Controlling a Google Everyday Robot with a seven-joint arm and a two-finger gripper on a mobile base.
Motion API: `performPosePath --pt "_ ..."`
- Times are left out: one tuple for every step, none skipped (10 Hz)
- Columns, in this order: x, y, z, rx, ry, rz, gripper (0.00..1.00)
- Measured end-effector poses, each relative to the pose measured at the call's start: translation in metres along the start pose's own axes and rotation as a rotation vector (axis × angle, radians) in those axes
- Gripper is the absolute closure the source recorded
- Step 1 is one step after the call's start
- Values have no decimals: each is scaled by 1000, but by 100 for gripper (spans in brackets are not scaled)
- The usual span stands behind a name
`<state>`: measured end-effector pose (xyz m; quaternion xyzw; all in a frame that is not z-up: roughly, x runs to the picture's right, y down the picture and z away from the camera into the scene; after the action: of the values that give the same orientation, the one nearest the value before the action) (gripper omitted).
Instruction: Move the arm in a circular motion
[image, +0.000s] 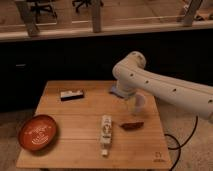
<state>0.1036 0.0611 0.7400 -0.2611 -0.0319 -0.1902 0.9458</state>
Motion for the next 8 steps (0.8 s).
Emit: performPosePath --pt "-1 0 0 -1 -1 -11 20" --pt "-3 0 0 -1 -1 -26 20" --pt "-3 -1 0 0 -1 -33 20" --pt "-5 0 1 -2 -1 -44 20" --pt "-8 0 0 -2 -1 -56 20" --pt "-11 -1 0 -2 -1 -67 20" --pt "-12 -1 1 -3 -3 -80 20" --pt "-12 0 2 -5 -5 -98 20"
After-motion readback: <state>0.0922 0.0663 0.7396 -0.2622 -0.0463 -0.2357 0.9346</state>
